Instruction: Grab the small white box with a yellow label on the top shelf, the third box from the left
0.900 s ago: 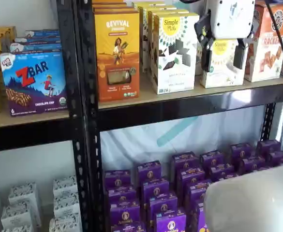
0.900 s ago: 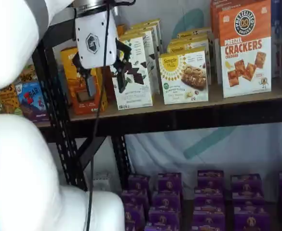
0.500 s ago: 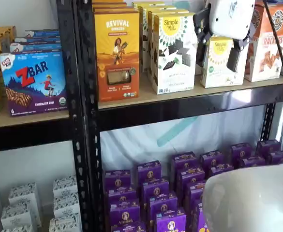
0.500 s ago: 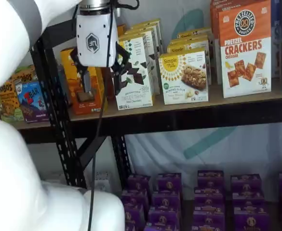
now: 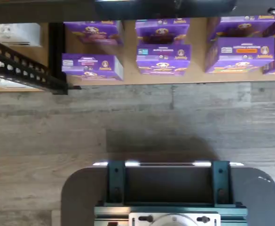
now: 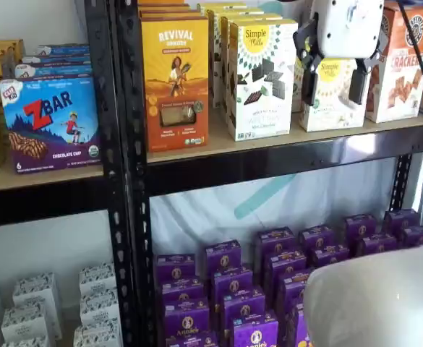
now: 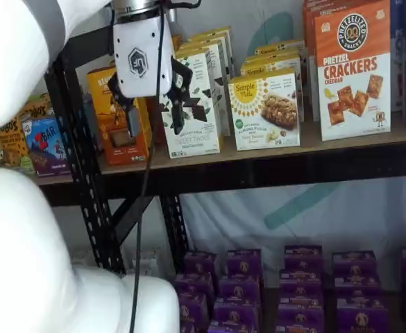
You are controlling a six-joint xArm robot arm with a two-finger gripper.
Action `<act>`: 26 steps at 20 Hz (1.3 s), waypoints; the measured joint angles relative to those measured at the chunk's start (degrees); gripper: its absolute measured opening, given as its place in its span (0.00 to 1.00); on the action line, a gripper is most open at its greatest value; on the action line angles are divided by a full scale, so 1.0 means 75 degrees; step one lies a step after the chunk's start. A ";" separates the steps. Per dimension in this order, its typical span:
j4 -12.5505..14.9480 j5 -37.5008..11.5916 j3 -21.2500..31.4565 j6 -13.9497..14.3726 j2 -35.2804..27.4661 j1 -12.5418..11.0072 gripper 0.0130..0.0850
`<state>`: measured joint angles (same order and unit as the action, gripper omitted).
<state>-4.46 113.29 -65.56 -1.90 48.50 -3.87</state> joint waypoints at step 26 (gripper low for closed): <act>0.0802 -0.1320 -0.0278 -0.0932 -0.0880 -0.0696 1.00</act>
<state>1.56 103.38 -67.65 -8.89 41.89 -9.09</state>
